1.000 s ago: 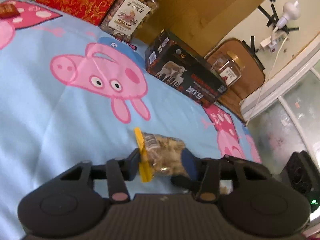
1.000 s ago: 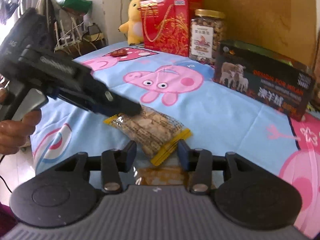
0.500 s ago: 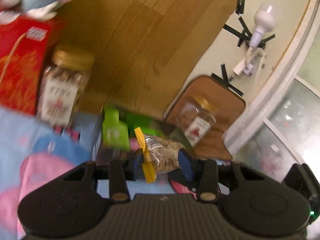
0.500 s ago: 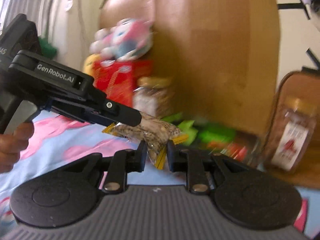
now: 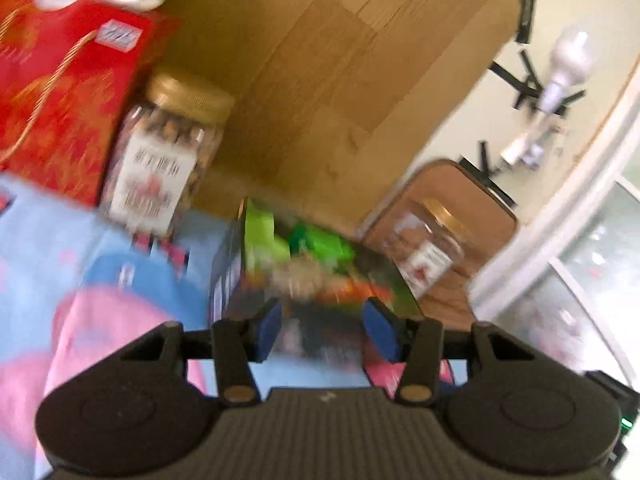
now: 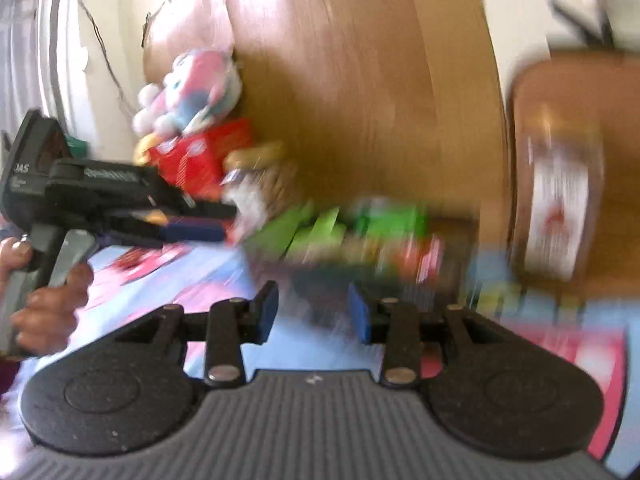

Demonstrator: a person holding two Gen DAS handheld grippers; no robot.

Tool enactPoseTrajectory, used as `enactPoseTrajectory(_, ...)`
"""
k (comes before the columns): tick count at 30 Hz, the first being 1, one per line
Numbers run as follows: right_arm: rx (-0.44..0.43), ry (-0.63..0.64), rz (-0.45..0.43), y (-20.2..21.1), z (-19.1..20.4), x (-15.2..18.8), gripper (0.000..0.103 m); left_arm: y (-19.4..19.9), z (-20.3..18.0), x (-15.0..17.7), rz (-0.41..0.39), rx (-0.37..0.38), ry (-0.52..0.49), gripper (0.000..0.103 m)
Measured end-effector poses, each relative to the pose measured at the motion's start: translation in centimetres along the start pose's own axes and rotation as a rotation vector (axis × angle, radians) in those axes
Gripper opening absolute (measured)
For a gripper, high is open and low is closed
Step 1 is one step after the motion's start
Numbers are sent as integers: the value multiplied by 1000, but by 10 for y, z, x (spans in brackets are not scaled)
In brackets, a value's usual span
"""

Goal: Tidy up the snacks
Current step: 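Carry the clear nut bag into the black tin box and release it, then grasp the clear chip bag with yellow label using the left gripper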

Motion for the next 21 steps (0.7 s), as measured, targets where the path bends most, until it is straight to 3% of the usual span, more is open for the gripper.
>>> enactPoseTrajectory(6, -155, -229, 209, 73, 21, 67, 47, 32, 3, 81, 225, 55, 13, 49)
enactPoseTrajectory(8, -150, -308, 251, 94, 26, 82, 47, 35, 0, 97, 263, 78, -8, 49)
enactPoseTrajectory(10, -114, -343, 252, 115, 30, 89, 49, 36, -5, 111, 290, 97, -26, 57)
enactPoseTrajectory(14, -100, -484, 265, 129, 36, 107, 49, 42, -10, 129, 315, 115, -24, 58)
enactPoseTrajectory(17, -101, -522, 237, 112, 42, 105, 48, 48, -10, 131, 310, 123, 9, 58)
enactPoseTrajectory(21, -74, -454, 191, 84, 56, 98, 43, 54, -4, 133, 295, 121, 80, 58)
Point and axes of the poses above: each gripper's, at about its wrist camera, not at the fingertips, and y roughly against the way its jaws point, z to its left, x to its underside, the point moved 2 cm from there along -y, roughly the way its jaws point, and after that the axes turned 10 degrees about -z, right-handed, at the moved point
